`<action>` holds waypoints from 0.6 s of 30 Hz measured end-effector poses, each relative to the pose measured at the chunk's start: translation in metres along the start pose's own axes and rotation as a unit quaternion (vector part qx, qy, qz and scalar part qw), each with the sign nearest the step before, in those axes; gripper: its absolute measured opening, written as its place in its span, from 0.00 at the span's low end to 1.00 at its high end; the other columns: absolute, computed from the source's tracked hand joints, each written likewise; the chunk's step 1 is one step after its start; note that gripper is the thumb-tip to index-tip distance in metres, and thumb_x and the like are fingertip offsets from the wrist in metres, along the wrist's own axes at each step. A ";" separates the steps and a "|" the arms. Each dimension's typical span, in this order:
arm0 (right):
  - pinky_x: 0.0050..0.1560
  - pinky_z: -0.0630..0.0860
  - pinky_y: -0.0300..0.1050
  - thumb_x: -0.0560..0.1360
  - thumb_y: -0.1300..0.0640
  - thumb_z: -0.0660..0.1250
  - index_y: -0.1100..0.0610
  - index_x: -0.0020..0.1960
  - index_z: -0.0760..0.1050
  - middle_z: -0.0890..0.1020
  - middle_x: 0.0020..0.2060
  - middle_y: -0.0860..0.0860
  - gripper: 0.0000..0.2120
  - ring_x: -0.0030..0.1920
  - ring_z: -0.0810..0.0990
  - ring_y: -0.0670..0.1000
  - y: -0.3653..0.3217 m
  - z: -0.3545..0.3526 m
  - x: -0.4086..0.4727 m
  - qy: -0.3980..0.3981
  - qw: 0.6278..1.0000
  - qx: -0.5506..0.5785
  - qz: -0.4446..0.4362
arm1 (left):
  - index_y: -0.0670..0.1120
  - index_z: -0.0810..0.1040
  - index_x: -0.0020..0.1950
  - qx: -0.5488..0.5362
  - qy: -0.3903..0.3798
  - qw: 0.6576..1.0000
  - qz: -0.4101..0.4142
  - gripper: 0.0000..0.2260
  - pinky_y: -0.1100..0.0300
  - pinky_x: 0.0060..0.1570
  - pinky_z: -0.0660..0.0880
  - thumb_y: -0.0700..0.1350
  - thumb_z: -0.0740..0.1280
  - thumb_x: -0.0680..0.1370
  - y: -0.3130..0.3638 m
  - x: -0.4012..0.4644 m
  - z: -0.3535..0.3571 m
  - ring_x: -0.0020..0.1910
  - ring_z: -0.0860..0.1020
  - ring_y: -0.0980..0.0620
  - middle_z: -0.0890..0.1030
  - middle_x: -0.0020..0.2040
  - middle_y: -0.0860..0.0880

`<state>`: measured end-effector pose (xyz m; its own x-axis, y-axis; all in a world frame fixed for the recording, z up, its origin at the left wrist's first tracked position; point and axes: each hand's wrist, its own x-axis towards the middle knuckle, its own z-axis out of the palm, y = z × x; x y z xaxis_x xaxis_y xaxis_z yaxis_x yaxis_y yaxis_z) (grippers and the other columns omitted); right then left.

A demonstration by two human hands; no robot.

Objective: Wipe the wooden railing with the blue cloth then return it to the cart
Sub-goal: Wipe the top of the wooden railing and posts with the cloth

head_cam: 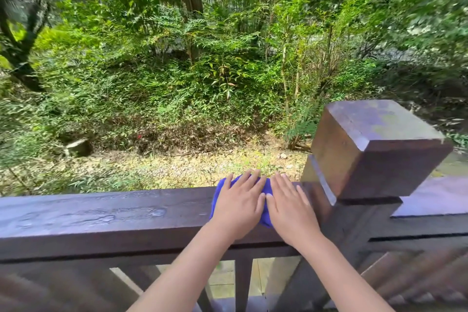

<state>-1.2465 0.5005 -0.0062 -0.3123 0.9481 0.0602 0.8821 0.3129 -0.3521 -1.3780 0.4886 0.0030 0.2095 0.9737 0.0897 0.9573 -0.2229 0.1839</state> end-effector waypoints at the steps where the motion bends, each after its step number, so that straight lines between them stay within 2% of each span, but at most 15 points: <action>1: 0.75 0.42 0.48 0.79 0.49 0.43 0.54 0.75 0.45 0.46 0.77 0.48 0.25 0.75 0.42 0.45 0.001 0.002 0.000 0.003 1.000 -0.007 0.003 | 0.50 0.54 0.75 0.000 0.002 1.000 -0.001 0.21 0.47 0.74 0.44 0.51 0.46 0.81 -0.002 0.001 0.002 0.76 0.49 0.54 0.54 0.77 0.51; 7: 0.73 0.36 0.47 0.79 0.48 0.42 0.57 0.75 0.44 0.46 0.77 0.52 0.27 0.76 0.42 0.48 -0.022 0.015 0.005 0.020 0.998 -0.056 -0.009 | 0.52 0.56 0.74 0.005 0.040 0.999 -0.028 0.21 0.50 0.73 0.48 0.51 0.46 0.80 -0.021 -0.015 0.008 0.75 0.51 0.55 0.57 0.77 0.52; 11: 0.74 0.36 0.49 0.78 0.48 0.44 0.59 0.74 0.46 0.48 0.76 0.55 0.28 0.76 0.44 0.50 -0.082 0.036 0.020 -0.008 0.997 -0.016 -0.073 | 0.53 0.58 0.74 0.020 0.069 0.992 -0.100 0.21 0.54 0.73 0.49 0.50 0.48 0.80 -0.077 -0.048 -0.005 0.75 0.51 0.56 0.57 0.76 0.54; 14: 0.74 0.37 0.51 0.78 0.49 0.44 0.60 0.74 0.46 0.48 0.76 0.55 0.28 0.76 0.43 0.51 -0.130 0.053 0.027 -0.047 0.991 0.013 -0.121 | 0.53 0.60 0.73 0.025 0.086 0.983 -0.161 0.24 0.53 0.73 0.51 0.52 0.43 0.77 -0.110 -0.082 -0.016 0.75 0.54 0.55 0.59 0.76 0.53; 16: 0.74 0.38 0.51 0.79 0.49 0.43 0.59 0.74 0.45 0.46 0.77 0.54 0.27 0.76 0.42 0.49 -0.142 0.057 0.026 -0.068 0.987 0.015 -0.144 | 0.54 0.61 0.72 0.021 0.091 0.977 -0.190 0.27 0.52 0.73 0.52 0.53 0.40 0.75 -0.116 -0.090 -0.020 0.75 0.54 0.55 0.60 0.75 0.53; 18: 0.74 0.37 0.53 0.79 0.48 0.43 0.56 0.75 0.45 0.47 0.77 0.51 0.27 0.76 0.42 0.47 -0.125 0.050 0.024 -0.075 0.985 0.013 -0.156 | 0.56 0.60 0.72 0.008 0.082 0.972 -0.218 0.26 0.49 0.73 0.52 0.54 0.42 0.75 -0.109 -0.084 -0.018 0.75 0.53 0.56 0.58 0.76 0.55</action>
<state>-1.3820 0.4809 -0.0076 -0.6175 0.7860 0.0307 0.7260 0.5845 -0.3625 -1.5033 0.4301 -0.0068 -0.2505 0.9545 0.1617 0.9512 0.2116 0.2248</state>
